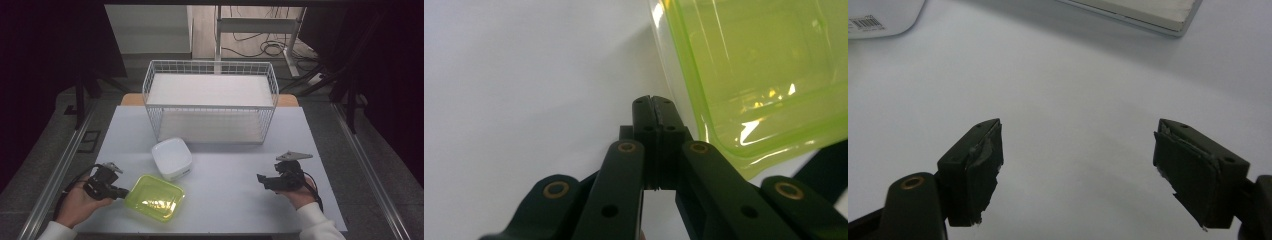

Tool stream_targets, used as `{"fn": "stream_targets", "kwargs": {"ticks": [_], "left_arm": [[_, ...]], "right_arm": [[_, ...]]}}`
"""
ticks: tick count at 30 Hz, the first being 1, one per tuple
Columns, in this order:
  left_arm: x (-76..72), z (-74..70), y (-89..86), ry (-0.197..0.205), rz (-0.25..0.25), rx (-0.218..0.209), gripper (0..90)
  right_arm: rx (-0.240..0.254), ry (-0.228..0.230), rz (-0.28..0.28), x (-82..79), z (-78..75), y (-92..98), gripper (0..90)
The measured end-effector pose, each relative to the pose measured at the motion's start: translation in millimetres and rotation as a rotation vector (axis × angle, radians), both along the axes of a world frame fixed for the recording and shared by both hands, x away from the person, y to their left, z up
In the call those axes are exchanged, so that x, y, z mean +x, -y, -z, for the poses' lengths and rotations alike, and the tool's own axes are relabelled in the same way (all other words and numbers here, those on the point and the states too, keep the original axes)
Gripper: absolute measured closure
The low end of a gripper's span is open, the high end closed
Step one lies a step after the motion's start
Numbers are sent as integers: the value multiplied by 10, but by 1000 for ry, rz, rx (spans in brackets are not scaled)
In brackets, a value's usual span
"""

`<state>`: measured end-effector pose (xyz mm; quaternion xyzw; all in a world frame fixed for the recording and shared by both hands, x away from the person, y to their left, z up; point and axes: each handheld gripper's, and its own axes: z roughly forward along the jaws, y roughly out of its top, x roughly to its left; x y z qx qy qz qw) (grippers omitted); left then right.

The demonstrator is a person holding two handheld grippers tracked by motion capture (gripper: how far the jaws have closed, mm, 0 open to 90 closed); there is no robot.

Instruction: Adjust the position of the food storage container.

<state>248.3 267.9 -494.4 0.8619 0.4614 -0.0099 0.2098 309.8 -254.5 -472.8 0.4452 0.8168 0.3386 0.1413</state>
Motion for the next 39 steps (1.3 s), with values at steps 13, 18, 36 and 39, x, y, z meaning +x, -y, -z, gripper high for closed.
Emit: {"fn": "stream_targets", "kwargs": {"ticks": [13,18,36,39], "left_arm": [[-81,30,441,-43,65,-85,898],[-78,63,654,-49,98,-104,898],[0,95,1181,-46,167,-184,892],[-4,98,1176,-38,158,-185,890]], "right_arm": [[1,-5,-2,-3,1,9,199],[1,-5,-4,-5,4,5,199],[6,-4,-13,0,2,33,198],[6,-6,-6,5,10,42,198]]}}
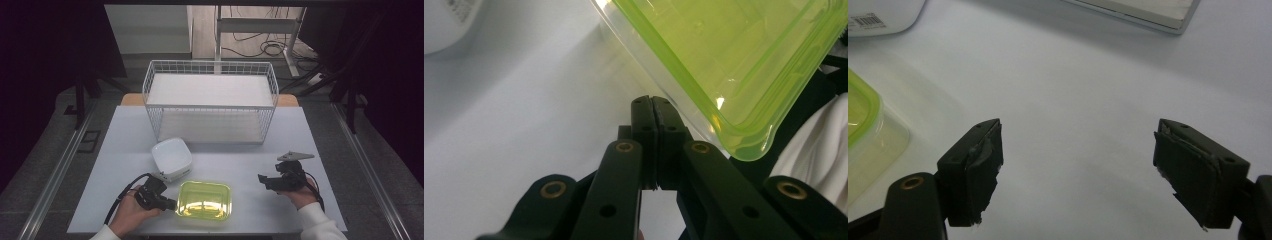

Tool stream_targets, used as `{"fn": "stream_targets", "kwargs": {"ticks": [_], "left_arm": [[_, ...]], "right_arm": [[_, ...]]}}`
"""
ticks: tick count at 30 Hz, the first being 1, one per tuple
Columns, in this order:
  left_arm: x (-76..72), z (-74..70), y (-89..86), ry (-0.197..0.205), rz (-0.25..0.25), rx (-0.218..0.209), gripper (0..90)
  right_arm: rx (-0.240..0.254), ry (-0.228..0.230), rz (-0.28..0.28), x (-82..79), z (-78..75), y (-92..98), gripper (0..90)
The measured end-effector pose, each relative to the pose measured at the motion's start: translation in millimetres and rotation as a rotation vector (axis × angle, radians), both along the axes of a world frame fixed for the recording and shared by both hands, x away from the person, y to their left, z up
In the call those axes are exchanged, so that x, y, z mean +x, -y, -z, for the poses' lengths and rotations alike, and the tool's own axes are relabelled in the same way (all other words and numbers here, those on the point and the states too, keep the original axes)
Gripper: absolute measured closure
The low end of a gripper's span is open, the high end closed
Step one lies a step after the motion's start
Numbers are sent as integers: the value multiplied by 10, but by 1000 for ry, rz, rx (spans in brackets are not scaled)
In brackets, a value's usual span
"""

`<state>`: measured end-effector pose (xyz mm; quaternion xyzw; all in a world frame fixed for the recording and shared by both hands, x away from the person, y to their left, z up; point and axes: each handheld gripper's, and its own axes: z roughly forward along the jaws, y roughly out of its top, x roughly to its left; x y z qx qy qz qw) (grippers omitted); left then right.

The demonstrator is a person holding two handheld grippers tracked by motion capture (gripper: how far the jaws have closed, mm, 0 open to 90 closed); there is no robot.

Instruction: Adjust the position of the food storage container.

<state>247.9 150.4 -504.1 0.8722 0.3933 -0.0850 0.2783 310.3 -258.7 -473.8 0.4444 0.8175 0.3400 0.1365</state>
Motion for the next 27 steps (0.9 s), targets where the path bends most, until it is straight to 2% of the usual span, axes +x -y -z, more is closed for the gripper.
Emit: {"fn": "stream_targets", "kwargs": {"ticks": [2,7,8,9,10,11,12,13,14,15,16,17,20,21,22,23,25,27], "left_arm": [[-12,0,-35,8,-14,-5,882],[-68,-47,-236,42,-82,-65,853],[-68,-47,-236,42,-82,-65,839],[-81,-85,-316,67,-118,-87,813],[-81,-85,-316,67,-118,-87,780],[-74,-143,-384,93,-159,-121,734],[-74,-143,-384,93,-159,-121,693],[-69,-168,-411,110,-177,-141,693],[-68,-193,-433,123,-195,-152,646],[-75,-211,-466,140,-222,-154,563],[-75,-211,-466,140,-222,-154,532],[-92,-211,-485,161,-253,-142,505],[-109,-208,-503,174,-274,-137,419],[-128,-208,-524,187,-307,-144,393],[-128,-208,-524,187,-307,-144,373],[-146,-196,-532,196,-335,-153,358],[-166,-170,-521,195,-351,-150,353],[-177,-151,-512,190,-349,-147,359]], "right_arm": [[1,0,1,-2,-2,1,198],[-3,13,-9,-14,-9,-11,198],[-3,13,-9,-14,-9,-11,198],[1,17,-9,-22,-11,-14,198],[3,19,-11,-27,-11,-13,198],[8,24,-13,-34,-13,-13,198],[8,24,-13,-34,-13,-13,198],[16,34,-14,-46,-18,-13,198],[24,45,-18,-60,-29,-12,192],[55,69,-25,-95,-65,-19,183],[55,69,-25,-95,-65,-19,183],[81,86,-37,-134,-98,-29,183],[106,82,-44,-200,-113,-48,184],[112,75,-45,-222,-116,-57,188],[112,75,-45,-222,-116,-57,188],[121,61,-52,-265,-122,-81,195],[126,53,-61,-305,-131,-107,200],[129,47,-65,-321,-135,-119,202]]}}
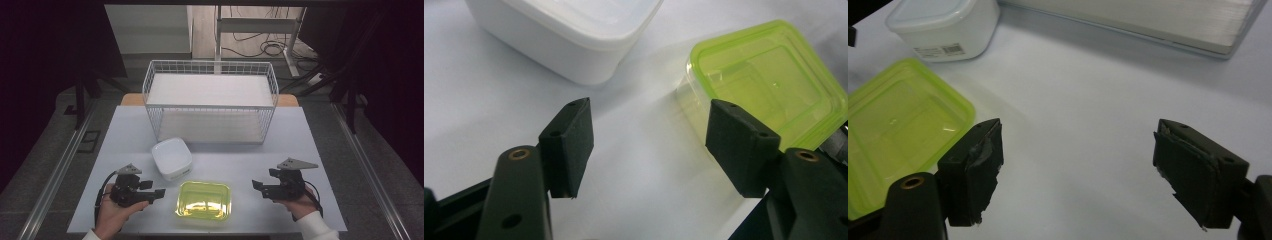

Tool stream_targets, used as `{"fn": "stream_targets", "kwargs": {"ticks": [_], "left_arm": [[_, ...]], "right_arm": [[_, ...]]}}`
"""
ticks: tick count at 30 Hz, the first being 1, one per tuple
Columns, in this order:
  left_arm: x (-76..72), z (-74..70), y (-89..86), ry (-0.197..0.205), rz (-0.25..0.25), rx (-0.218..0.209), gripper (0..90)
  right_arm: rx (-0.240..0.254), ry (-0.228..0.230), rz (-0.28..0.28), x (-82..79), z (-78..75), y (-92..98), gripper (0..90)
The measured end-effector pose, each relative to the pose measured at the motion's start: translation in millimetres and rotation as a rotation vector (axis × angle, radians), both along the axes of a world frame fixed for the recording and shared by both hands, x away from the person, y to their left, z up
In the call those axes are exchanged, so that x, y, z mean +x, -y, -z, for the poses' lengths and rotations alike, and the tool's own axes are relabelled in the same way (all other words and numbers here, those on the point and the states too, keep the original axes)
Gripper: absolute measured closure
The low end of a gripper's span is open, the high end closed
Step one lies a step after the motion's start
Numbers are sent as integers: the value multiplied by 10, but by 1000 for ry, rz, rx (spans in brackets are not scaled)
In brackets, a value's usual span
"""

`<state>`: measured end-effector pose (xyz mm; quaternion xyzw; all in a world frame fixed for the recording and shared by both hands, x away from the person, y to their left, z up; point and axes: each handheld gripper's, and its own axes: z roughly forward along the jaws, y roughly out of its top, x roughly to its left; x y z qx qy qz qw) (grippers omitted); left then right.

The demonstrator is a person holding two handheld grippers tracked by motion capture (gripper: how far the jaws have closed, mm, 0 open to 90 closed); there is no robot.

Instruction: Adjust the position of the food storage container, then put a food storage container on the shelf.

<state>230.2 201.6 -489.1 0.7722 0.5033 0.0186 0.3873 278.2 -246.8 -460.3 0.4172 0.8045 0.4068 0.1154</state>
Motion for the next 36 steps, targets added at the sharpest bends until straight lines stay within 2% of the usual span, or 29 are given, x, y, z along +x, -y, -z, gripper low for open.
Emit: {"fn": "stream_targets", "kwargs": {"ticks": [3,7,9,17,20,22,26,30,32,34,35,36], "left_arm": [[-20,30,17,0,-3,21,363],[-36,43,34,0,-7,26,359],[-41,47,49,4,-5,37,361],[-73,12,140,8,-11,34,373],[-84,24,167,4,3,26,381],[-78,28,190,-8,9,-1,380],[-67,30,239,-22,23,-24,383],[-67,45,276,-31,24,-31,380],[-66,67,281,-51,23,-62,379],[-61,73,280,-58,16,-75,379],[-54,77,279,-61,14,-82,391],[-48,78,281,-63,8,-91,391]], "right_arm": [[0,-16,-13,-55,2,-44,217],[5,-34,-18,-86,10,-70,233],[30,-57,-37,-117,-5,-127,244],[32,-85,-86,-215,-8,-292,262],[24,-105,-95,-221,27,-350,274],[27,-122,-92,-216,47,-380,280],[61,-164,-103,-219,79,-417,296],[70,-174,-127,-239,93,-473,302],[64,-189,-130,-236,112,-500,305],[67,-194,-133,-230,126,-509,315],[100,-220,-147,-217,150,-511,339],[100,-220,-147,-217,150,-511,339]]}}
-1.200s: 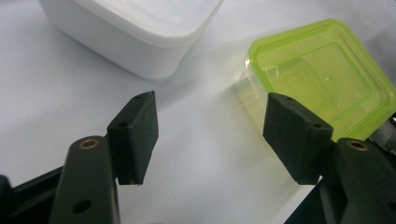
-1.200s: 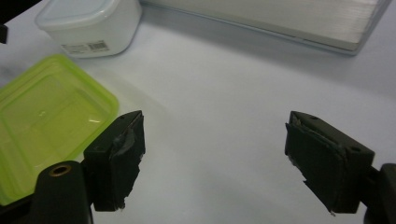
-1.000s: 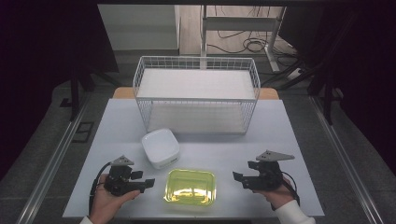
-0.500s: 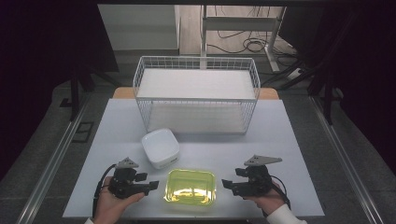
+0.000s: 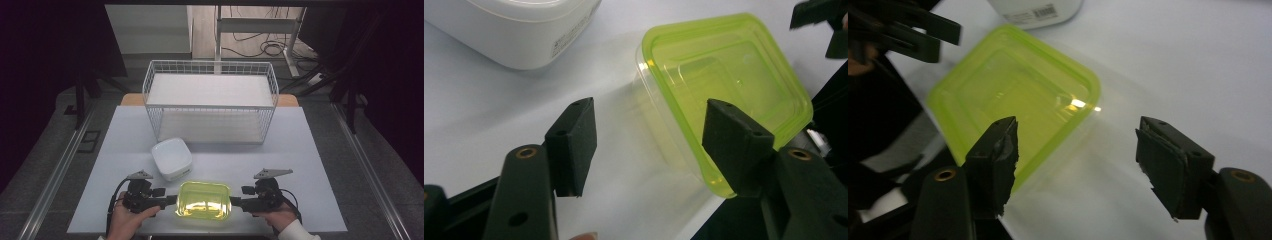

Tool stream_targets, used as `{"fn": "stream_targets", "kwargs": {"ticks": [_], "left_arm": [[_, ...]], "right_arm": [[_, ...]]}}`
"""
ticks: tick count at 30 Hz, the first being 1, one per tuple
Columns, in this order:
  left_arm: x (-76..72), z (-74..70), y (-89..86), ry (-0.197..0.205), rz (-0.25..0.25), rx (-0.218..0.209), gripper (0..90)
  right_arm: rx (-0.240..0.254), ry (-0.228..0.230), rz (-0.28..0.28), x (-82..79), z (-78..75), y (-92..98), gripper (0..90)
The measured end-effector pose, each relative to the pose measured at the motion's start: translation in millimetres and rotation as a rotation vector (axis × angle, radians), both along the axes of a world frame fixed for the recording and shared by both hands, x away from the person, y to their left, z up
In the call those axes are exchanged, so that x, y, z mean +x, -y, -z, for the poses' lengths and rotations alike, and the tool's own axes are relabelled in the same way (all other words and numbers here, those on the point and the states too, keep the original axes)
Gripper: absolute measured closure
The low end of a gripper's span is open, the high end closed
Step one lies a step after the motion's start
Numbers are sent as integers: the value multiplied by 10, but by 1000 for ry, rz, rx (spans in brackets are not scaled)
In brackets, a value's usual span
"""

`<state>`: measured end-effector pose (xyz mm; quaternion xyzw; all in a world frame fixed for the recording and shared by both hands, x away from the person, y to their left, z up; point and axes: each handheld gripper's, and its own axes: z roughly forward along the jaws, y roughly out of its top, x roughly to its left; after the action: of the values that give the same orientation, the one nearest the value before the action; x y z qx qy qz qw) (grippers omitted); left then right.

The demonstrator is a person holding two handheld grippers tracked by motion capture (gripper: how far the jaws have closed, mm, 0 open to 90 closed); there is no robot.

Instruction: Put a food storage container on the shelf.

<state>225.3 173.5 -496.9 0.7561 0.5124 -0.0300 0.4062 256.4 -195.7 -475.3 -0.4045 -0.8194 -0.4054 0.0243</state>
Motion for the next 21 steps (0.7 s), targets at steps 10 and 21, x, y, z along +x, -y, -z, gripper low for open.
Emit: {"fn": "stream_targets", "kwargs": {"ticks": [10,21], "left_arm": [[133,99,59,-75,-1,-84,472],[191,214,43,-176,9,-227,582]], "right_arm": [[34,-83,12,15,153,-29,398],[109,-168,78,10,264,-62,510]]}}
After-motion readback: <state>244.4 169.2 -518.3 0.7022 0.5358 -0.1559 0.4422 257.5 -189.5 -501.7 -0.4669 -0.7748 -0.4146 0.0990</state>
